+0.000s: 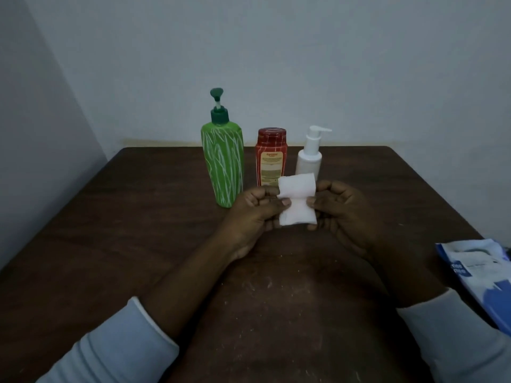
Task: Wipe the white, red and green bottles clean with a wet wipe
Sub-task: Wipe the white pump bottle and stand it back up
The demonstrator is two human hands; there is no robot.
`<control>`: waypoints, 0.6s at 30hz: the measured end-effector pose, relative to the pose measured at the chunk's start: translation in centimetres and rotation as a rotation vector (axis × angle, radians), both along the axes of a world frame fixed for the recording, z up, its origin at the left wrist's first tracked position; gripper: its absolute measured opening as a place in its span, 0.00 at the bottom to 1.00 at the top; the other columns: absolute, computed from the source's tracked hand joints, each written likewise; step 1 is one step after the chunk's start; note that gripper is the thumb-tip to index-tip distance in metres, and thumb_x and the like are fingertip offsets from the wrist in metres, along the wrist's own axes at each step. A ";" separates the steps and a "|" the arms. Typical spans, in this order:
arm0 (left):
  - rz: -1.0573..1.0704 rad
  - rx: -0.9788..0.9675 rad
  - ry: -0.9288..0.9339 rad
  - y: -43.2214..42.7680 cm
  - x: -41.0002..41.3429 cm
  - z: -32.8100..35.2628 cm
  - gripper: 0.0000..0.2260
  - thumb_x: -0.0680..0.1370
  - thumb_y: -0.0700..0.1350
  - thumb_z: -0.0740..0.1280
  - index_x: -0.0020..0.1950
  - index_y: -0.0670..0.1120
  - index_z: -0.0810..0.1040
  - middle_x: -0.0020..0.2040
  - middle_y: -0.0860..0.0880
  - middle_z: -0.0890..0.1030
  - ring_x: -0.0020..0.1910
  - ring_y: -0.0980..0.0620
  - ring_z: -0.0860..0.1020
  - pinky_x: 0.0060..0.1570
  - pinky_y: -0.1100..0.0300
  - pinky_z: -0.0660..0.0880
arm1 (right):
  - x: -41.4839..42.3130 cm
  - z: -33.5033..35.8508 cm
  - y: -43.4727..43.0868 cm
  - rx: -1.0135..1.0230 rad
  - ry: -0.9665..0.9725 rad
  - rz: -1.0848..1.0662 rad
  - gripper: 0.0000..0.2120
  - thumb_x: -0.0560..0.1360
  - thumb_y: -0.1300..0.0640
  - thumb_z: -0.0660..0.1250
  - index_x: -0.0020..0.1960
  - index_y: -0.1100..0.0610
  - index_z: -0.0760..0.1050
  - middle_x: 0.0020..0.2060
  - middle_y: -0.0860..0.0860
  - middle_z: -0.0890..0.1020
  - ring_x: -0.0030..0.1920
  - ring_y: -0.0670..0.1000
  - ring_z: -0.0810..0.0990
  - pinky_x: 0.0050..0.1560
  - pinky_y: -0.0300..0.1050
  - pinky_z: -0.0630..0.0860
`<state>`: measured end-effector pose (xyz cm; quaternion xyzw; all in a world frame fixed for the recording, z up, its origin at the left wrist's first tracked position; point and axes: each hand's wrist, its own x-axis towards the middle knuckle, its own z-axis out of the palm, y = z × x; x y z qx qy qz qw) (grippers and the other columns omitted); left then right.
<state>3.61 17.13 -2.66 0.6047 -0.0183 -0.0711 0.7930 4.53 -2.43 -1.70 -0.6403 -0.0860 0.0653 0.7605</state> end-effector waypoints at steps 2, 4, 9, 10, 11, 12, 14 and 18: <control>-0.008 -0.021 -0.017 0.1 0.0 0.0 0.10 0.79 0.31 0.68 0.50 0.44 0.85 0.53 0.44 0.87 0.56 0.43 0.84 0.60 0.40 0.78 | 0.1 -0.2 -0.2 0.040 -0.029 0.011 0.10 0.74 0.67 0.66 0.54 0.64 0.77 0.55 0.60 0.82 0.53 0.61 0.83 0.39 0.51 0.83; -0.016 -0.029 -0.039 0.3 0.0 0.0 0.12 0.80 0.30 0.65 0.48 0.42 0.86 0.53 0.44 0.87 0.56 0.43 0.84 0.56 0.46 0.81 | 0.1 -0.3 -0.4 0.021 -0.057 0.009 0.07 0.75 0.68 0.64 0.47 0.63 0.80 0.56 0.59 0.81 0.55 0.59 0.82 0.43 0.53 0.83; -0.026 -0.103 -0.038 0.4 0.2 0.0 0.11 0.81 0.32 0.62 0.49 0.38 0.85 0.55 0.42 0.87 0.56 0.44 0.85 0.57 0.46 0.83 | 0.1 -0.4 -0.4 -0.012 -0.118 -0.022 0.12 0.76 0.73 0.59 0.43 0.65 0.81 0.50 0.55 0.83 0.56 0.57 0.81 0.47 0.50 0.82; -0.027 -0.100 -0.039 0.3 0.1 0.0 0.09 0.81 0.33 0.64 0.50 0.39 0.85 0.55 0.42 0.87 0.56 0.44 0.85 0.57 0.46 0.82 | 0.0 -0.3 -0.3 0.007 -0.117 -0.030 0.12 0.76 0.73 0.59 0.44 0.65 0.80 0.50 0.55 0.83 0.56 0.57 0.81 0.46 0.49 0.82; -0.019 -0.075 -0.051 0.3 0.1 -0.1 0.07 0.79 0.33 0.68 0.52 0.40 0.85 0.55 0.44 0.87 0.56 0.44 0.85 0.56 0.47 0.83 | 0.0 -0.2 -0.2 0.029 -0.114 -0.040 0.09 0.76 0.71 0.60 0.46 0.64 0.79 0.50 0.55 0.83 0.55 0.57 0.82 0.46 0.49 0.82; -0.005 -0.032 -0.075 0.3 0.1 -0.2 0.08 0.77 0.33 0.71 0.54 0.41 0.85 0.55 0.45 0.87 0.55 0.44 0.85 0.52 0.49 0.84 | -0.1 -0.1 -0.2 0.044 -0.106 -0.042 0.06 0.76 0.68 0.63 0.49 0.63 0.78 0.53 0.55 0.82 0.55 0.56 0.81 0.46 0.50 0.82; 0.007 0.045 -0.127 0.3 0.1 -0.6 0.13 0.74 0.31 0.74 0.56 0.42 0.85 0.55 0.46 0.87 0.53 0.48 0.86 0.46 0.56 0.84 | 0.0 0.0 -0.2 -0.008 -0.070 -0.061 0.13 0.73 0.58 0.69 0.56 0.57 0.76 0.57 0.53 0.80 0.56 0.55 0.81 0.48 0.53 0.81; -0.007 0.093 -0.154 0.5 0.4 -1.1 0.17 0.73 0.28 0.74 0.59 0.42 0.84 0.55 0.45 0.87 0.55 0.48 0.86 0.51 0.55 0.84 | 0.4 -0.3 0.0 -0.299 -0.080 -0.120 0.16 0.71 0.59 0.73 0.59 0.52 0.78 0.50 0.51 0.85 0.48 0.52 0.84 0.47 0.52 0.82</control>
